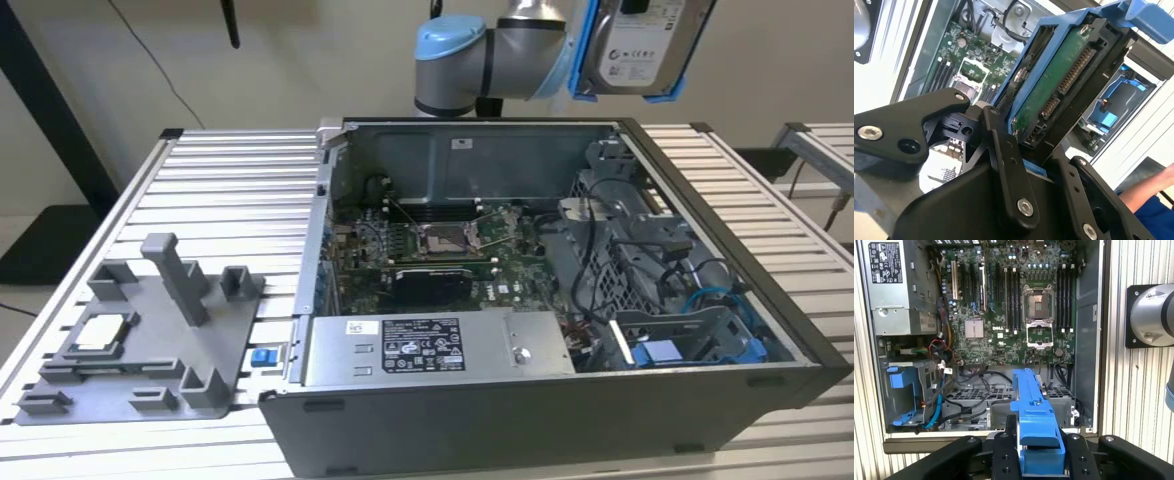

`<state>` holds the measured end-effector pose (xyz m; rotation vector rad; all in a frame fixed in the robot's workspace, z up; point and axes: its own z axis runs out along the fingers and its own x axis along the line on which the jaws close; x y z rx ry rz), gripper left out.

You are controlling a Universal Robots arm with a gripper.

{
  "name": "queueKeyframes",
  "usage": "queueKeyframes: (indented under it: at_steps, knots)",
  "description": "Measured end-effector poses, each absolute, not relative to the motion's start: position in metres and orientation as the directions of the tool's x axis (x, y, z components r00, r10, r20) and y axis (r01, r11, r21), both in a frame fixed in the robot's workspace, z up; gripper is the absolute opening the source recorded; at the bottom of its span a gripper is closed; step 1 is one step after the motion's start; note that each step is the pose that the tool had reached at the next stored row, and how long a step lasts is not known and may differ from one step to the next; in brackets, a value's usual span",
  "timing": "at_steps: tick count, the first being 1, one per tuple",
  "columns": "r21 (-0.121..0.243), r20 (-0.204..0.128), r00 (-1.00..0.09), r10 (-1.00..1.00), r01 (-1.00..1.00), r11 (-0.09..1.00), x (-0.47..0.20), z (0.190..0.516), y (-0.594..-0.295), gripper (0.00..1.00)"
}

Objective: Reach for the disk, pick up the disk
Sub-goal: 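Pick up the disk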

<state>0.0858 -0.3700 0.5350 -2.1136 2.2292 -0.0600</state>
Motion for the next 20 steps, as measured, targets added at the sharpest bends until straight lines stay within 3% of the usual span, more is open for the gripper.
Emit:
queueKeyframes:
  at_steps: [20]
  knots:
    - [-0.076,-0.023,-0.052,-0.998,-0.996,0.054,0.086,0.534,-0.393,0.00]
